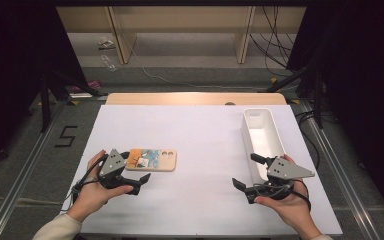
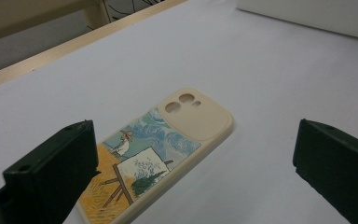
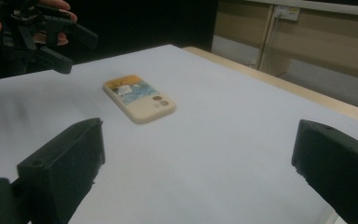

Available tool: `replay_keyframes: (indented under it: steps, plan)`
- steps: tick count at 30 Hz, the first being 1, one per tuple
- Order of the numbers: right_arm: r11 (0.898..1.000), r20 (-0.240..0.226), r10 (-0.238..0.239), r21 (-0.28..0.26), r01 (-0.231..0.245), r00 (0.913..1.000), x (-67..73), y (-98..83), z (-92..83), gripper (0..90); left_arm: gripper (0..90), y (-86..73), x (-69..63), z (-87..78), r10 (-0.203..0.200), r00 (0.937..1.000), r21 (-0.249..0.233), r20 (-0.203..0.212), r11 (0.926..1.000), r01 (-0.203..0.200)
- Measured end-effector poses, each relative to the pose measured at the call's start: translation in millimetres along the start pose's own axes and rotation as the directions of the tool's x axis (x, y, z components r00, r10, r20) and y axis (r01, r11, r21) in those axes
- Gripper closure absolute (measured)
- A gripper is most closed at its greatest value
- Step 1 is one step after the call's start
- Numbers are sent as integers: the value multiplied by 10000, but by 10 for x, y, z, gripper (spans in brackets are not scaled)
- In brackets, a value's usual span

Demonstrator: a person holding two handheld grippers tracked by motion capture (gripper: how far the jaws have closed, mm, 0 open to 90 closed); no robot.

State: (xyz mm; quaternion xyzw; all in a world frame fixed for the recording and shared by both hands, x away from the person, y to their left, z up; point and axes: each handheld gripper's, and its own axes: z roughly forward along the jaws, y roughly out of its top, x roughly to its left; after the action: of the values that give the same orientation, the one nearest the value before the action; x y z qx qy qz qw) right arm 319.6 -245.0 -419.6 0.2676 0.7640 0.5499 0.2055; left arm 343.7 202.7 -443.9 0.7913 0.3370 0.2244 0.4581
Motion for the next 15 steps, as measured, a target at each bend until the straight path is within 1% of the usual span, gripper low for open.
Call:
replay_keyframes:
  steps: [10, 15]
  plan:
    - [9999, 16, 101, -20, -101, 9999, 7, 2, 1, 43, 0, 0, 2, -7, -1, 10000, -10, -79, 10000, 1]
    - [10000, -6, 78, 15, -78, 10000, 6, -2, 4, 44, 4, 0, 2, -2, -21, 10000, -6, -64, 10000, 21]
